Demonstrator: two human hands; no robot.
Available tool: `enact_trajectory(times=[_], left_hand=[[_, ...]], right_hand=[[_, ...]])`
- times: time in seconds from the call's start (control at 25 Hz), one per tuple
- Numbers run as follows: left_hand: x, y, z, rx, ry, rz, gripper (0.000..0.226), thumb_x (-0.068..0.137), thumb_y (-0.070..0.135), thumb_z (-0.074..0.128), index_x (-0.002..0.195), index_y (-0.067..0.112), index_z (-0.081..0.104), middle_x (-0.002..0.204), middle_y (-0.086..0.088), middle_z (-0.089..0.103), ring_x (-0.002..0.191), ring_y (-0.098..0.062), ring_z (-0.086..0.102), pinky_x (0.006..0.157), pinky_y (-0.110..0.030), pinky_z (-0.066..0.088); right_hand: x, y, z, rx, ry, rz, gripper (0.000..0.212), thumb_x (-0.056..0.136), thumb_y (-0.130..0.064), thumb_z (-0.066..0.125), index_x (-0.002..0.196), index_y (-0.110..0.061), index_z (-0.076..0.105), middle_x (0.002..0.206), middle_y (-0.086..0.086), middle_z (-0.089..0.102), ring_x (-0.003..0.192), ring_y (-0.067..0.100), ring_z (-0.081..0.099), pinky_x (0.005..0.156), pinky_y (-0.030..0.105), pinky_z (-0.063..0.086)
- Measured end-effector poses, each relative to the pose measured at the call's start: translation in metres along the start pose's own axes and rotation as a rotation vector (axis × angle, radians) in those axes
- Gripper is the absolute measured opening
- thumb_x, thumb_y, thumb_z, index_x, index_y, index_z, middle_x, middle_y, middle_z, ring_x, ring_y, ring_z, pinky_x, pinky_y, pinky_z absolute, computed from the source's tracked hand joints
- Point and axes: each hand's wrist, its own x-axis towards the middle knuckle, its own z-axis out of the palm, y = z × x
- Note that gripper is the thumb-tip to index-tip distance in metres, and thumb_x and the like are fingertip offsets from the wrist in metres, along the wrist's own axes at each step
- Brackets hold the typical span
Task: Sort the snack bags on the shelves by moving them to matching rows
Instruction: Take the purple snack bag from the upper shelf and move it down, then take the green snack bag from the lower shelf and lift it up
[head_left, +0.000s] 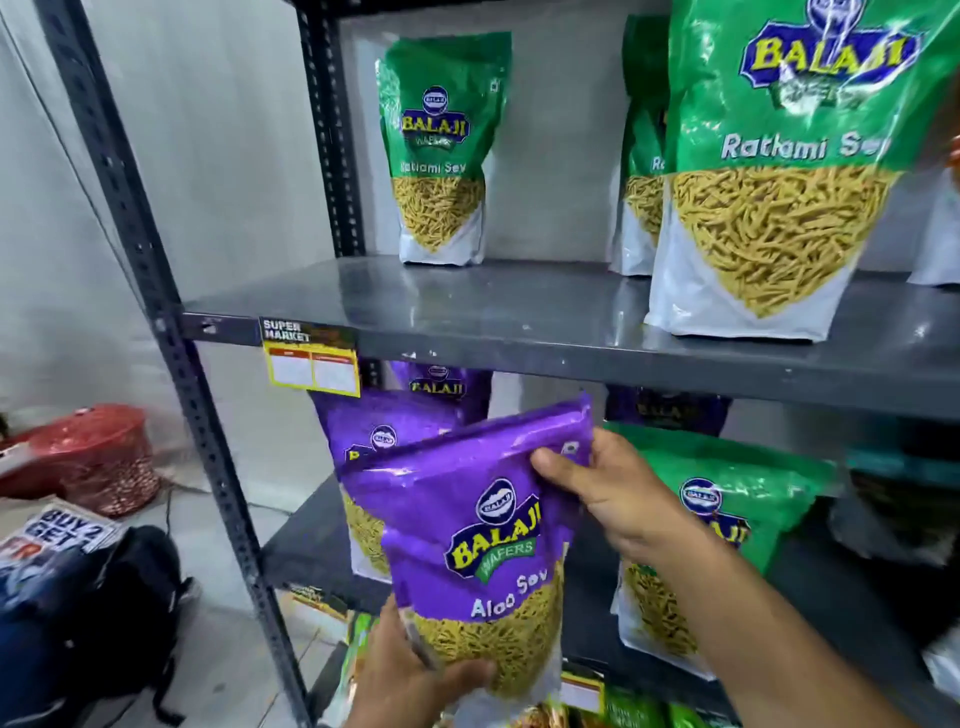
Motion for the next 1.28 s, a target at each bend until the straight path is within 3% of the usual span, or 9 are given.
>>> enact_trajectory(times=[0.16, 0.48, 0.56, 0.72, 0.8, 0.88, 0.96, 1.12, 1.28], left_hand=[[0.027, -0.053, 0.022, 0.072, 0.191, -0.068, 0.087, 0.034, -0.008, 0.092, 0.111, 0.010, 0.055, 0.090, -0.005, 0.078, 0.079, -0.002, 0.073, 0.066, -0.016, 0.057], [0.069, -0.083, 0.039, 0.101, 0.272, -0.054, 0.084, 0.047, 0.010, 0.092, 0.117, 0.026, 0.049, 0.109, -0.004, 0.071, 0.096, -0.015, 0.070, 0.086, -0.030, 0.055], [0.062, -0.080, 0.037, 0.167, 0.220, 0.011, 0.089, 0.049, 0.004, 0.092, 0.121, 0.028, 0.047, 0.120, -0.003, 0.066, 0.103, -0.004, 0.067, 0.089, -0.022, 0.052], [0.032, -0.113, 0.048, 0.541, 0.456, 0.179, 0.122, 0.038, 0.034, 0.090, 0.145, 0.034, 0.030, 0.148, 0.016, 0.041, 0.134, -0.028, 0.046, 0.112, -0.040, 0.035], [0.034, -0.124, 0.071, 0.639, 0.408, 0.304, 0.104, 0.052, 0.042, 0.075, 0.139, 0.059, 0.022, 0.153, 0.034, 0.021, 0.144, -0.014, 0.031, 0.114, -0.019, 0.027], [0.029, -0.119, 0.103, 0.610, 0.145, 0.168, 0.064, 0.055, 0.056, 0.065, 0.110, 0.077, 0.042, 0.154, 0.009, 0.027, 0.146, -0.017, 0.027, 0.100, 0.002, 0.023], [0.039, -0.102, 0.131, 0.434, -0.232, -0.003, 0.081, 0.055, 0.042, 0.081, 0.129, 0.049, 0.048, 0.150, 0.002, 0.030, 0.140, -0.012, 0.028, 0.097, 0.000, 0.025], [0.087, -0.093, 0.146, 0.361, -0.313, -0.191, 0.131, 0.060, 0.007, 0.090, 0.152, 0.011, -0.003, 0.147, 0.008, 0.024, 0.135, -0.006, 0.022, 0.095, -0.008, 0.030], [0.113, -0.097, 0.153, 0.494, -0.362, -0.262, 0.087, 0.063, 0.001, 0.086, 0.138, 0.007, 0.042, 0.130, 0.001, 0.057, 0.112, -0.015, 0.054, 0.072, -0.002, 0.045]], right_hand=[[0.025, 0.057, -0.025, -0.012, 0.255, 0.175, 0.005, 0.078, -0.007, 0.070, 0.082, -0.009, 0.067, 0.066, 0.000, 0.076, 0.058, 0.010, 0.069, 0.057, 0.022, 0.056], [0.049, 0.079, -0.026, -0.047, 0.378, 0.113, 0.015, 0.086, -0.013, 0.063, 0.099, -0.008, 0.067, 0.100, 0.011, 0.074, 0.085, 0.018, 0.068, 0.082, 0.035, 0.053], [0.027, 0.072, -0.024, -0.078, 0.348, 0.090, 0.010, 0.089, -0.012, 0.059, 0.096, -0.015, 0.066, 0.095, -0.001, 0.076, 0.084, 0.009, 0.068, 0.077, 0.024, 0.051], [-0.073, 0.057, -0.047, -0.163, 0.371, 0.042, 0.026, 0.079, -0.022, 0.072, 0.104, -0.020, 0.067, 0.098, -0.008, 0.074, 0.091, -0.004, 0.068, 0.069, 0.008, 0.049], [-0.116, 0.051, -0.078, -0.214, 0.573, -0.023, 0.048, 0.055, -0.054, 0.082, 0.087, -0.019, 0.074, 0.079, -0.002, 0.077, 0.076, -0.001, 0.070, 0.061, 0.008, 0.050], [-0.132, 0.048, -0.117, -0.270, 0.789, -0.078, 0.066, 0.041, -0.065, 0.082, 0.086, -0.019, 0.070, 0.081, 0.001, 0.075, 0.071, 0.000, 0.067, 0.062, 0.007, 0.050], [-0.123, 0.048, -0.157, -0.268, 0.878, -0.110, 0.053, 0.064, -0.034, 0.083, 0.109, -0.019, 0.058, 0.112, 0.011, 0.066, 0.093, 0.008, 0.065, 0.070, 0.005, 0.051], [-0.083, 0.060, -0.193, -0.213, 0.687, 0.008, 0.068, 0.068, -0.013, 0.079, 0.129, -0.010, 0.049, 0.119, 0.004, 0.063, 0.108, 0.014, 0.061, 0.075, 0.014, 0.055], [-0.073, 0.077, -0.192, -0.020, 0.578, 0.124, 0.060, 0.052, -0.039, 0.086, 0.103, -0.014, 0.067, 0.100, 0.002, 0.077, 0.100, 0.024, 0.069, 0.077, 0.029, 0.056]])
